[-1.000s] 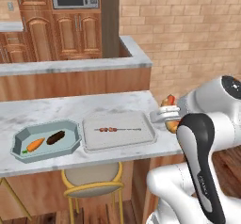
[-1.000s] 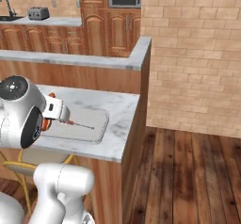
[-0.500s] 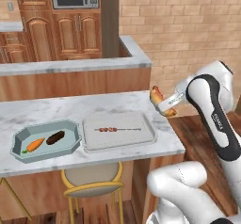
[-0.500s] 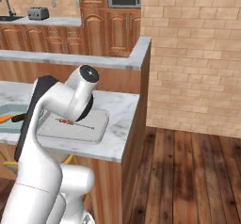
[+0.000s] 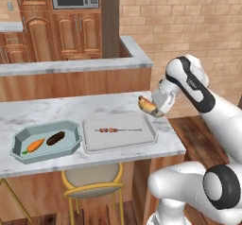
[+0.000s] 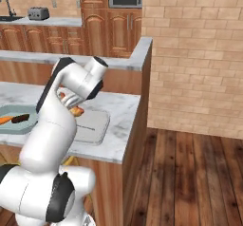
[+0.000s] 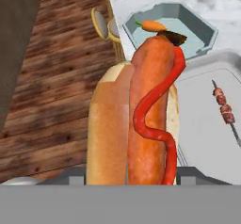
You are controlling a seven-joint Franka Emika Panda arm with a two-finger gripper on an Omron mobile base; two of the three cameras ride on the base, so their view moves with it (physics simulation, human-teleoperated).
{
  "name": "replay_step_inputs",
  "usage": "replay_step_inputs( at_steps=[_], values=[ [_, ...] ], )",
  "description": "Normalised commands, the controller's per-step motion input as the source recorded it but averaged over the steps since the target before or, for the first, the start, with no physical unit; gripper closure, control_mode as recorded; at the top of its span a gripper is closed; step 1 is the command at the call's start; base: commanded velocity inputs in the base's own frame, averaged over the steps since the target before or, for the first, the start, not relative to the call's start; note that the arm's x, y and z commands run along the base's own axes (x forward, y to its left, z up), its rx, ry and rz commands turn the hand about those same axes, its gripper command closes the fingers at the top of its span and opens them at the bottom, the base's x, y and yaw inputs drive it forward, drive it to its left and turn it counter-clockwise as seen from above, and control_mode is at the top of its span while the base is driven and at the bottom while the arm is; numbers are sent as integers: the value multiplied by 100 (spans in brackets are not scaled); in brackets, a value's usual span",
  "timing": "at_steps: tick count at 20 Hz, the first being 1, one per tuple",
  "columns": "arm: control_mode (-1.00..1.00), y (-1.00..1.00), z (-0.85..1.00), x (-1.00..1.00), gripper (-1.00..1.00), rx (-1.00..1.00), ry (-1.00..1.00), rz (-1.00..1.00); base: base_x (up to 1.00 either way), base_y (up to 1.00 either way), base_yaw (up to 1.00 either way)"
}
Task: Place the cold items (carrot and sweet potato) from the fridge in one tupperware on the dining counter. Place the warm items (kebab skewer and hot dog) in the stove area in another tupperware.
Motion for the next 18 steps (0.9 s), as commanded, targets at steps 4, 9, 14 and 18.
replay_step_inputs(
  at_steps=[4, 9, 14, 18],
  values=[
    [-100, 36, -36, 19, 100, -31, 3, 18, 0, 0, 0],
    [-100, 43, -40, 21, 100, -31, 0, 1, 0, 0, 0],
    [-100, 32, -37, 40, 100, -20, 0, -8, 0, 0, 0],
    [-100, 18, -43, 54, 100, -6, 1, -9, 0, 0, 0]
  ],
)
